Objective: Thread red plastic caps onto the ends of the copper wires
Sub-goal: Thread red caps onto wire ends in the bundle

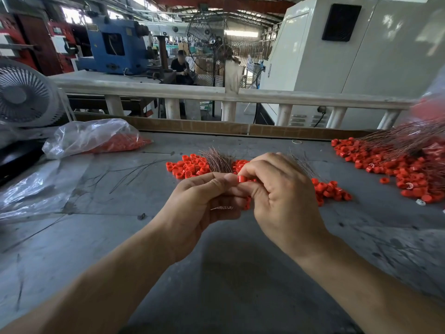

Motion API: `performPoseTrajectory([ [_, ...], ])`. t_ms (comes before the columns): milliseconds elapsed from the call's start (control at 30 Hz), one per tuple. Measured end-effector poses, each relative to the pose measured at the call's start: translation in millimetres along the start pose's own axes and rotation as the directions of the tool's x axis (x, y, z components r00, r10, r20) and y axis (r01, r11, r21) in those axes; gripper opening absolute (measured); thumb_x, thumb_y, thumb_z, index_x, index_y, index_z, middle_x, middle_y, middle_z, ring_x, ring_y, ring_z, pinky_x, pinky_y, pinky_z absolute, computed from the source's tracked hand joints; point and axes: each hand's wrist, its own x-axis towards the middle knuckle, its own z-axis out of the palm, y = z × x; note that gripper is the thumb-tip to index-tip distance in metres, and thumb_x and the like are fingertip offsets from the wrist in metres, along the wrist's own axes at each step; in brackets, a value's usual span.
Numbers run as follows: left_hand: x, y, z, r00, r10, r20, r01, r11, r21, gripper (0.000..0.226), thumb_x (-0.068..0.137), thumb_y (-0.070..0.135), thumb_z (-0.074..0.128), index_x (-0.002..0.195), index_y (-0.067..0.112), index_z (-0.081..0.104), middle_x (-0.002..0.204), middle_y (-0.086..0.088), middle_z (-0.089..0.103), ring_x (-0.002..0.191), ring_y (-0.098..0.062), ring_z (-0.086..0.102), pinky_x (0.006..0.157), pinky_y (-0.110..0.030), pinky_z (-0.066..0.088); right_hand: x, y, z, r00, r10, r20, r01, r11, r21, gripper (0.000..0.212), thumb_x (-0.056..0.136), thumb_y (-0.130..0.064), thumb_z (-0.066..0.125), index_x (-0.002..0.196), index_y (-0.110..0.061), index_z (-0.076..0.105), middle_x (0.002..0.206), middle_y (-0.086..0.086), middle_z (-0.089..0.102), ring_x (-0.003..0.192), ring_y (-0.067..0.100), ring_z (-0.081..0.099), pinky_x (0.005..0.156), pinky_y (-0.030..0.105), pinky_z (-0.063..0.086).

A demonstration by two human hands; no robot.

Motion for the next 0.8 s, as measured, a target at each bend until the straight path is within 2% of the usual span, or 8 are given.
performPoseTrajectory([
  [133, -1.6, -0.6, 0.2, 1.000, 0.029, 0.009, -0.030, 0.998, 0.059, 0.037, 0.086, 0.023, 0.065, 0.110, -0.006, 0.068, 0.100, -0.020, 0.070, 0.086, -0.024, 0.065, 0.075, -0.032, 0.057, 0.0, -0.2, -0.4, 0.999, -0.028, 0.015, 0.028, 1.000, -0.010, 0.006, 0.090, -0.014, 0.072, 0.084, -0.014, 0.070, 0.085, -0.004, 0.064, 0.084, 0.019, 0.057, 0.080, 0.040, 0.045],
  [267, -2.1, -0.7, -1.3, 0.997, 0.074, -0.023, -0.071, 0.991, 0.115, 0.033, 0.082, 0.024, 0.067, 0.104, -0.001, 0.070, 0.094, -0.018, 0.070, 0.081, -0.022, 0.067, 0.074, -0.033, 0.056, 3.0, -1.4, -2.2, 0.996, -0.049, 0.075, 0.053, 0.997, -0.051, 0.004, 0.091, -0.020, 0.070, 0.089, -0.018, 0.072, 0.091, -0.006, 0.064, 0.091, 0.020, 0.056, 0.082, 0.042, 0.047],
  [467, 0.8, -2.1, -2.0, 0.989, 0.131, -0.071, -0.122, 0.986, 0.111, 0.031, 0.075, 0.018, 0.072, 0.100, 0.000, 0.069, 0.089, -0.020, 0.066, 0.080, -0.025, 0.065, 0.071, -0.032, 0.058, 0.1, -4.8, -2.6, 0.989, 0.011, 0.146, -0.009, 1.000, -0.014, 0.010, 0.090, -0.023, 0.072, 0.100, -0.022, 0.070, 0.091, -0.008, 0.060, 0.082, 0.013, 0.061, 0.065, 0.036, 0.054],
  [633, 1.6, -2.4, -4.0, 0.993, 0.094, -0.067, -0.089, 0.993, 0.080, 0.026, 0.077, 0.018, 0.071, 0.096, 0.001, 0.071, 0.092, -0.022, 0.065, 0.084, -0.028, 0.063, 0.071, -0.031, 0.059, -1.1, -2.0, -3.1, 0.989, 0.020, 0.147, -0.028, 0.998, 0.053, 0.011, 0.091, -0.023, 0.072, 0.100, -0.018, 0.070, 0.093, -0.007, 0.064, 0.085, 0.011, 0.061, 0.069, 0.034, 0.055],
  [733, 3.1, -2.7, -5.5, 0.993, 0.090, -0.076, -0.086, 0.995, 0.052, 0.037, 0.079, 0.024, 0.070, 0.103, -0.004, 0.070, 0.094, -0.022, 0.065, 0.087, -0.030, 0.060, 0.079, -0.038, 0.055, -1.9, -2.4, -1.5, 0.993, 0.013, 0.114, -0.018, 0.999, 0.049, 0.011, 0.092, -0.017, 0.072, 0.102, -0.015, 0.070, 0.097, -0.004, 0.066, 0.089, 0.014, 0.064, 0.073, 0.034, 0.056],
  [800, 3.6, -2.0, -6.2, 0.992, 0.094, -0.083, -0.090, 0.995, 0.048, 0.040, 0.079, 0.027, 0.071, 0.106, -0.003, 0.070, 0.094, -0.018, 0.068, 0.084, -0.027, 0.061, 0.077, -0.037, 0.056, -2.5, -2.6, -0.1, 0.995, 0.004, 0.097, -0.010, 0.998, 0.060, 0.012, 0.093, -0.015, 0.072, 0.104, -0.014, 0.070, 0.100, -0.003, 0.067, 0.092, 0.014, 0.065, 0.076, 0.033, 0.057],
])
